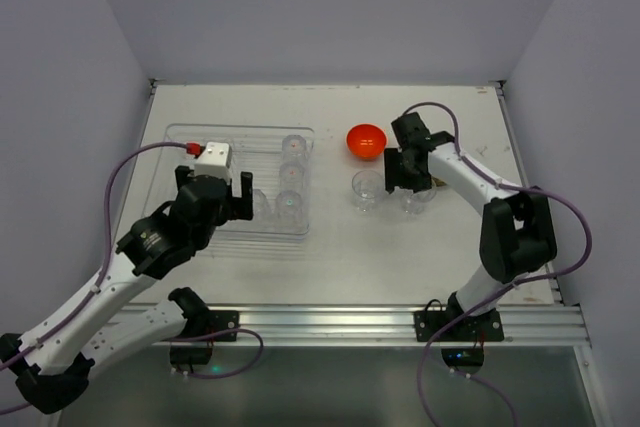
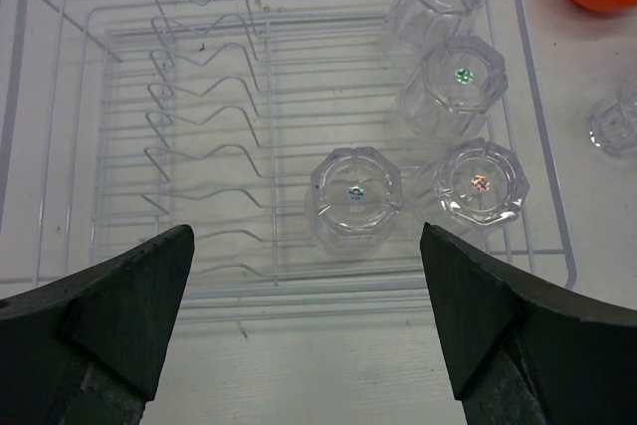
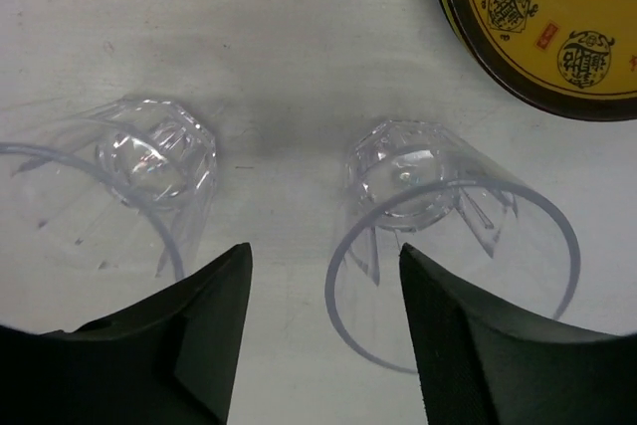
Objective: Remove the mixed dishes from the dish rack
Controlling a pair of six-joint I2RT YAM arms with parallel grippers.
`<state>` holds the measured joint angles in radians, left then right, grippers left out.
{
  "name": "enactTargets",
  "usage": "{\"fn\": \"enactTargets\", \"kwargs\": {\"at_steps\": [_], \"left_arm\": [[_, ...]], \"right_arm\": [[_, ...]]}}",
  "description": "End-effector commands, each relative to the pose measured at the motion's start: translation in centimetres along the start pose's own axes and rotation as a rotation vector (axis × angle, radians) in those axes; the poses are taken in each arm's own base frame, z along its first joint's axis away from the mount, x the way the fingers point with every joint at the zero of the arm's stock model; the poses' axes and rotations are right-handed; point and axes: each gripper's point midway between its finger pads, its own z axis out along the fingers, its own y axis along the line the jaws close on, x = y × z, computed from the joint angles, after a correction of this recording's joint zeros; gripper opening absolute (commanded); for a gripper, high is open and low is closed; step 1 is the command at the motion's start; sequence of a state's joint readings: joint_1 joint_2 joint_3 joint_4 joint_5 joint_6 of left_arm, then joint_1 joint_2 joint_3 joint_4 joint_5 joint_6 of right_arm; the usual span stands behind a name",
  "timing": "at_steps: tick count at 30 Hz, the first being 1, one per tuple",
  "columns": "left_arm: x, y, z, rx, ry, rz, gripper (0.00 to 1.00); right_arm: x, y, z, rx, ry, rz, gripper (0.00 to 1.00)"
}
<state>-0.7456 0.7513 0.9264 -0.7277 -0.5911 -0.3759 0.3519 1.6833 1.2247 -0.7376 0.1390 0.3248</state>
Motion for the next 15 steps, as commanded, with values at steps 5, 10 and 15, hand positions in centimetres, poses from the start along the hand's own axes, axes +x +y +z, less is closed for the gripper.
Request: {"fn": "enactTargets", "kwargs": {"at_steps": [5,10,15], "left_arm": [[0.4,-1.9,0.8,0.037,0.078,-0.02,1.0],[2.2,-3.4,2.7,0.0,0.18,-0.081,1.0],[3.9,-4.3,4.9,0.006,0.237,-0.078,1.0]], "right_arm": [[-4.1,-1.4,-10.3,-0.034,-0.303,0.058,0.88],[-5.8,-3.6,-18.4,-0.084,-0.652,0.285,0.99],[-4.5,-1.6,-22.2,-0.297,-0.749,0.284,0.99]]}}
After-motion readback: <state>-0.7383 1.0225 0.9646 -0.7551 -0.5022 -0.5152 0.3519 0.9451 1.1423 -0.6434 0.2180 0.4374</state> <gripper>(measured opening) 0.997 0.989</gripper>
